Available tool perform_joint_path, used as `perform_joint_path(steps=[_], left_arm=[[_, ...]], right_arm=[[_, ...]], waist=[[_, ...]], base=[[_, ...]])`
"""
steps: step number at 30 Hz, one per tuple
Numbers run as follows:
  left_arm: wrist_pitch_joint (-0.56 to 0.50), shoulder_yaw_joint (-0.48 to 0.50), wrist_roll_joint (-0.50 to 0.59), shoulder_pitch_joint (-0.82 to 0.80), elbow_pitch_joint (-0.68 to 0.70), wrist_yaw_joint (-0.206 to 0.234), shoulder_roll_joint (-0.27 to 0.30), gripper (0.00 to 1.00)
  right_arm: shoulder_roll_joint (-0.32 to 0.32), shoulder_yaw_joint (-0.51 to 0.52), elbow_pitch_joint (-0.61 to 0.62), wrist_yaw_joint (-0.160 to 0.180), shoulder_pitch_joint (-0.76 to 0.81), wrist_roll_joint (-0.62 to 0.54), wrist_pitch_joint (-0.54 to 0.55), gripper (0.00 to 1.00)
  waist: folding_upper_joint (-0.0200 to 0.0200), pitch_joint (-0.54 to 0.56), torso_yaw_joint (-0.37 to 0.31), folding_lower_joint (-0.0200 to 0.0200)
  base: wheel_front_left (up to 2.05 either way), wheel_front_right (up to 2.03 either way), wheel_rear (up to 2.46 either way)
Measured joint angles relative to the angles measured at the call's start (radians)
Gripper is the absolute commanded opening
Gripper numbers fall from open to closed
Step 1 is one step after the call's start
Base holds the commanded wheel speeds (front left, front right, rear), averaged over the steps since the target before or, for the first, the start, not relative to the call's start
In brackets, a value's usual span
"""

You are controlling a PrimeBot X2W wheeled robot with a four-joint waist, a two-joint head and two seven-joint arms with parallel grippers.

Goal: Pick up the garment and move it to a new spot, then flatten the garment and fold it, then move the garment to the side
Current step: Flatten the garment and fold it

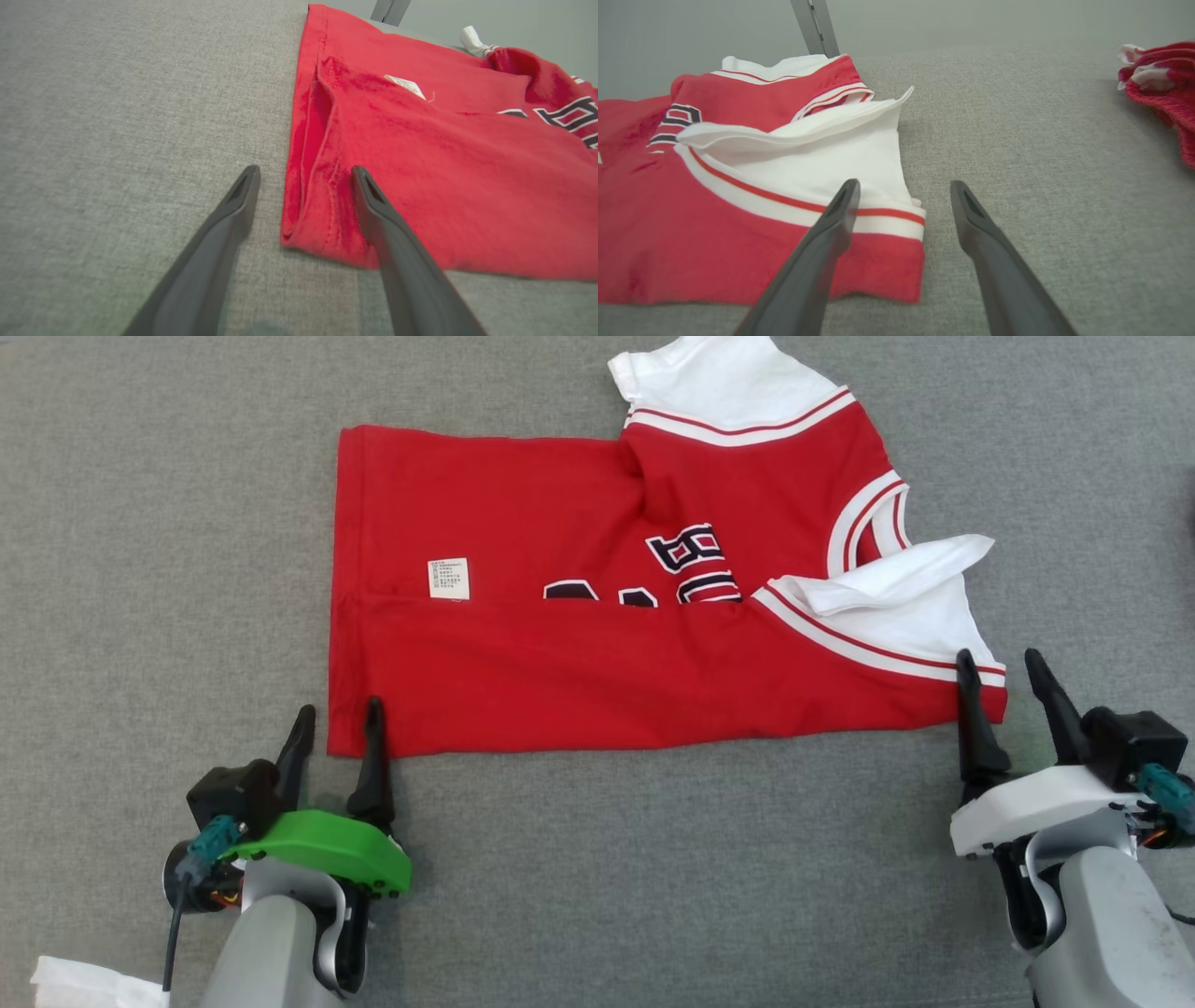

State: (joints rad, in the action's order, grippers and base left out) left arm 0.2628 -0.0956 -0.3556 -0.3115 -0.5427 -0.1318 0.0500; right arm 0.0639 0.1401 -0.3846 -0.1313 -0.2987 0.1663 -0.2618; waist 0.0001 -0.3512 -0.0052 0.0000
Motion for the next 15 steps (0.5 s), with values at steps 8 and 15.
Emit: perform_joint_path(steps=[8, 15], left_arm=[[0.012, -0.033, -0.004, -0.049, -0.126, 0.0, 0.003, 0.76], [0.022, -0.156, -0.094, -0.096, -0.232, 0.004, 0.016, 0.0]], right_arm=[[-0.007, -0.012, -0.14, 0.0, -0.022, -0.025, -0.008, 0.04], [-0.012, -0.025, -0.184, 0.0, -0.05, 0.038, -0.007, 0.0]], waist=[[0.0, -0.008, 0.002, 0.0], [0.0, 0.01, 0.008, 0.0]], base=[[0.0, 0.0, 0.0], [0.0, 0.0, 0.0]])
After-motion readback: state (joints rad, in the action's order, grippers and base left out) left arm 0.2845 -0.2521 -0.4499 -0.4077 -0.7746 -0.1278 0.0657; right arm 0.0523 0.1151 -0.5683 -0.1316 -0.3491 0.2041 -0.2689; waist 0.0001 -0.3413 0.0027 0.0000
